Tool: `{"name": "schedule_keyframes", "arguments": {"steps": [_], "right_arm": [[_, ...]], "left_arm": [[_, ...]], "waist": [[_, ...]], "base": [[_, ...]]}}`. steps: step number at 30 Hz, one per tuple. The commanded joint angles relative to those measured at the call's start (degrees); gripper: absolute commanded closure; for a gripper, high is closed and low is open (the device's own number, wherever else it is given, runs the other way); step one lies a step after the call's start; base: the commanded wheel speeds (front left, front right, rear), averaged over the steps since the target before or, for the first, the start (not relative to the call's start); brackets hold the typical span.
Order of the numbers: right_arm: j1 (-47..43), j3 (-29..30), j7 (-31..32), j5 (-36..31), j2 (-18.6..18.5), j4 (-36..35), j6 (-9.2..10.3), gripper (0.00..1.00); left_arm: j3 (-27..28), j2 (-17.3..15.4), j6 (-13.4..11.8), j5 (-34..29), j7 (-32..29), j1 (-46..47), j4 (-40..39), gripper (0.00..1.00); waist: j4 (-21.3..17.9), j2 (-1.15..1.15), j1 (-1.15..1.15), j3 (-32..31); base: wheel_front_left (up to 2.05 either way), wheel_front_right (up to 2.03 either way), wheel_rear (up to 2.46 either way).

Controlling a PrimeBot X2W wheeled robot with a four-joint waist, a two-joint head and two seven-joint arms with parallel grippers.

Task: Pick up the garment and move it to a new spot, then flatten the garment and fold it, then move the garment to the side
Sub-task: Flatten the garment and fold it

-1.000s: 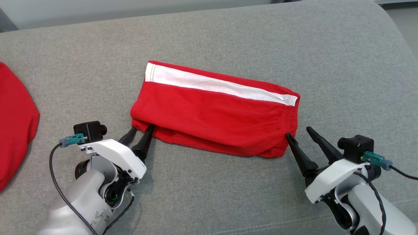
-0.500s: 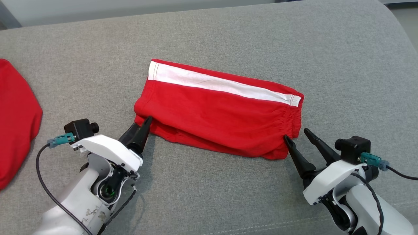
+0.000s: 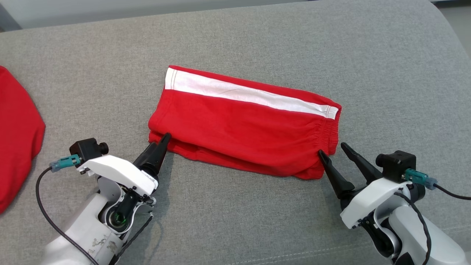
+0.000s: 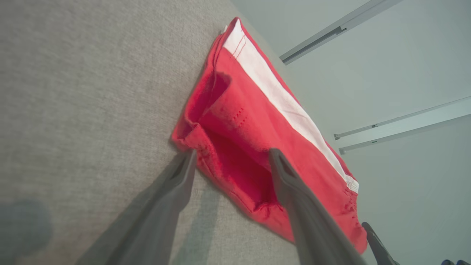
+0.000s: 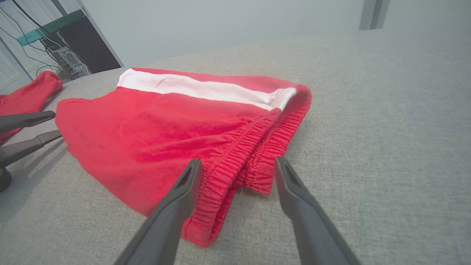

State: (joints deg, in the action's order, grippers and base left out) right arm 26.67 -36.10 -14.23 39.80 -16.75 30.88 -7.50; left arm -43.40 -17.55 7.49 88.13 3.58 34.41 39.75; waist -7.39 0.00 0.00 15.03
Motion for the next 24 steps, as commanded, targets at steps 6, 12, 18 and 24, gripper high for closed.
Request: {"name": "schedule_keyframes", "arguments": {"steps": [6,12,18,24], "right_arm": [[0.1,-0.7,-0.8,0.4,-0.5,-0.6,0.01,0.00],[-0.2,-0.8,-0.8,0.6,-0.5,-0.6,0.01,0.00],[0.4,-1.7,-0.8,0.9,-0.2,-0.5,0.01,0.00],[0.4,-2.0,-0.8,1.0,-0.4,-0.3,0.01,0.00]], "left_arm": [[0.4,-1.9,0.0,-3.0,2.3,3.2,4.2,0.00],[-0.1,-0.9,0.0,-1.7,0.4,3.3,3.7,0.00],[1.2,-0.2,0.0,0.4,-0.2,3.5,4.3,0.00],[1.0,0.3,0.0,0.5,-0.9,4.4,4.9,0.00]], "waist": [[0.0,0.00,0.00,0.1],[0.3,0.00,0.00,0.1],[-0.1,0.00,0.00,0.3],[-0.6,0.00,0.00,0.5]], "base": [[0.00,0.00,0.00],[0.00,0.00,0.00],[0.00,0.00,0.00],[0.00,0.00,0.00]]}}
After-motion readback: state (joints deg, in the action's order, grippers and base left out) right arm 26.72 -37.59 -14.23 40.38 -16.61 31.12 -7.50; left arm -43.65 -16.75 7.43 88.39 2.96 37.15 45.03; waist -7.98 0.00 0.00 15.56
